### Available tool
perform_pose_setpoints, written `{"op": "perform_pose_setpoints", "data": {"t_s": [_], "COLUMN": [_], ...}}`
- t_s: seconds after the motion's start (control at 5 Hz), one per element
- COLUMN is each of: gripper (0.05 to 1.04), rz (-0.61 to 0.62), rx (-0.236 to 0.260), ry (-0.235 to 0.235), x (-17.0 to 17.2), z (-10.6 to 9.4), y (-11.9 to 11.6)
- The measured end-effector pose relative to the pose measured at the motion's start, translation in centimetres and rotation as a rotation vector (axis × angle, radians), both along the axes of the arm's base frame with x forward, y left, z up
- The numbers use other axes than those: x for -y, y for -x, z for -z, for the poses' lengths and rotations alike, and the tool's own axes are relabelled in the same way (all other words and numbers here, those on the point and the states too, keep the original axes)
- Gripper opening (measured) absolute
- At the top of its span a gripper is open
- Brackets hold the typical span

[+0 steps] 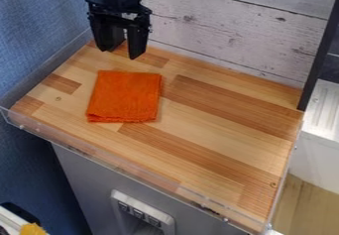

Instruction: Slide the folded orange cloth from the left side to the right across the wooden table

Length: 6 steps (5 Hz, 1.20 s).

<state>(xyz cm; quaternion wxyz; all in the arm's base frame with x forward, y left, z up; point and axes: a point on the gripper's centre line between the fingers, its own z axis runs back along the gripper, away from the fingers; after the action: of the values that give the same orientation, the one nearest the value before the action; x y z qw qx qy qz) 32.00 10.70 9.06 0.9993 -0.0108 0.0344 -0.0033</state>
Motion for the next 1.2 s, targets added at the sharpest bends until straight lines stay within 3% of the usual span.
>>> {"op": "perform_pose_setpoints", "data": {"t_s": [0.2,0.4,0.8,1.0,1.2], "gripper": [0.998,0.938,0.359,0.152,0.065], "rz": [-0.093,-0.231,-0.529,-0.658,-0.757], "rx": [-0.017,-0.002,0.040,0.062,0.084], "ry": [-0.002,-0.015,-0.049,-0.054,-0.055], "x": [0.2,0.8,2.3,2.4,2.4], "z": [0.7,0.8,2.4,3.4,4.2], "y": [0.5,0.0,-0.4,-0.2,-0.1]}}
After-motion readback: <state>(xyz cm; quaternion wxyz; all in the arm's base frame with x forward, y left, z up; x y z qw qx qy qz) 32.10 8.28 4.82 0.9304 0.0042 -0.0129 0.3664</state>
